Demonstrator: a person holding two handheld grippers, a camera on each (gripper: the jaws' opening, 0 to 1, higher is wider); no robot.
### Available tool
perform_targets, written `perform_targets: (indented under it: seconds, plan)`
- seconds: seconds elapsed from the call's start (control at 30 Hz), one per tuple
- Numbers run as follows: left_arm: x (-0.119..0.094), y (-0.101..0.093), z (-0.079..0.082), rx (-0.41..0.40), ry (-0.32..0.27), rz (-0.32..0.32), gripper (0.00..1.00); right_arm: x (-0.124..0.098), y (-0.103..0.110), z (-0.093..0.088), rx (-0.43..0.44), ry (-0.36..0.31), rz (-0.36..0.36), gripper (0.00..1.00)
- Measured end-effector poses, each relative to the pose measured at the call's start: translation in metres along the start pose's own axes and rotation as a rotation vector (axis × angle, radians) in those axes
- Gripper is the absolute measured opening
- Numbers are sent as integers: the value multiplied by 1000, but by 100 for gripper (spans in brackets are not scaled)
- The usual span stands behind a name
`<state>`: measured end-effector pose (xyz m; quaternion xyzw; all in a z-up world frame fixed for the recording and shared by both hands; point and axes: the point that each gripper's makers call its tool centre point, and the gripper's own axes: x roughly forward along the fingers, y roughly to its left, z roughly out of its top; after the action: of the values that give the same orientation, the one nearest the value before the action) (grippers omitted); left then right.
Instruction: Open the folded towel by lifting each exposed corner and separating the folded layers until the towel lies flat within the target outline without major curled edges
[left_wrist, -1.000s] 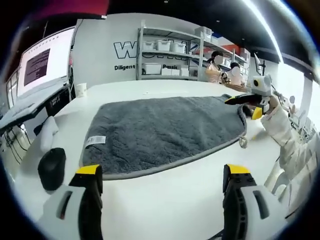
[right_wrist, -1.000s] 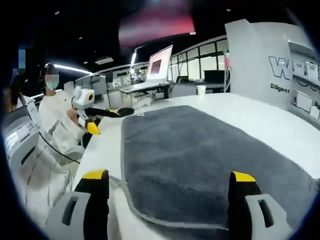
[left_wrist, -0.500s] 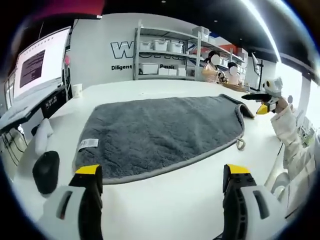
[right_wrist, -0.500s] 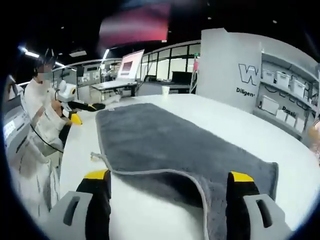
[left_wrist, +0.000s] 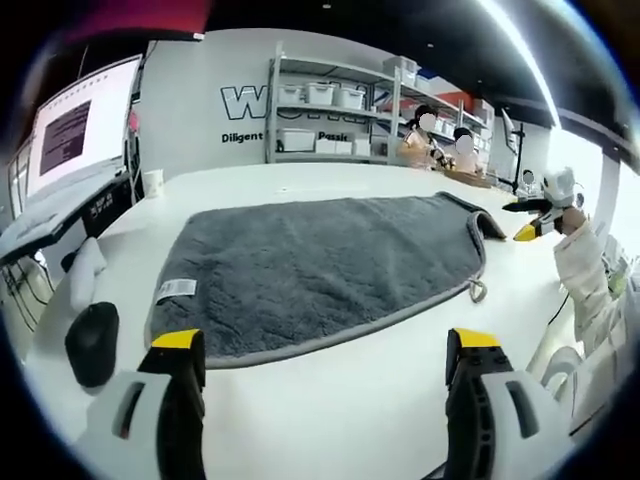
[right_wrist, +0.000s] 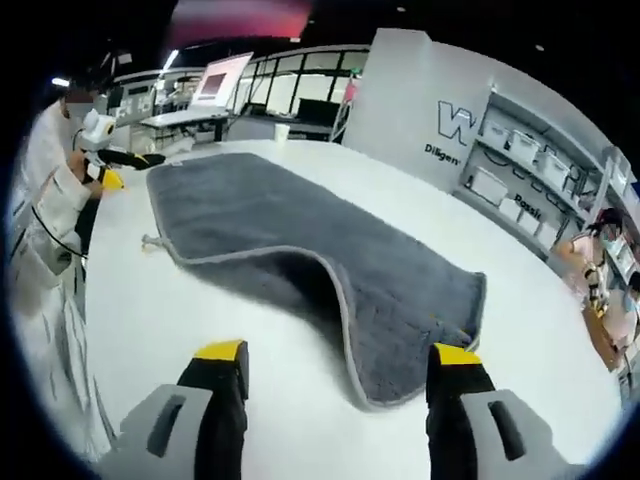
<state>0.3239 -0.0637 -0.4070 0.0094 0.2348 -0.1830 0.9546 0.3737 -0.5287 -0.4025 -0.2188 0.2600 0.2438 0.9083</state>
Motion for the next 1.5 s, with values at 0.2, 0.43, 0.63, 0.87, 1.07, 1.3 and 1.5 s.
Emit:
perform_targets:
  seconds: [0.2, 0.43, 0.63, 0.87, 1.07, 1.3, 1.5]
  plan:
    - [-2, 3, -3, -9, 0, 10, 99, 2, -1, -2, 38, -45, 15, 40]
    - [-1, -1, -3, -10, -2, -4, 99, 18, 0, 0, 32, -50, 38, 24]
    - [-2, 1, -5, -9, 8, 3, 99, 26, -8, 2, 20, -66, 24, 2]
    - [1, 0, -5, -8, 15, -6, 98, 33, -5, -5, 18, -50, 41, 0]
    - [6, -2, -2, -4, 10, -17, 98, 30, -11, -5, 23, -64, 14, 0]
    - [8, 0, 6, -5, -12, -21, 96, 21, -17, -17, 1, -18, -16, 0]
    - [14, 0, 9, 21, -6, -34, 95, 20, -17, -21, 27, -24, 0, 0]
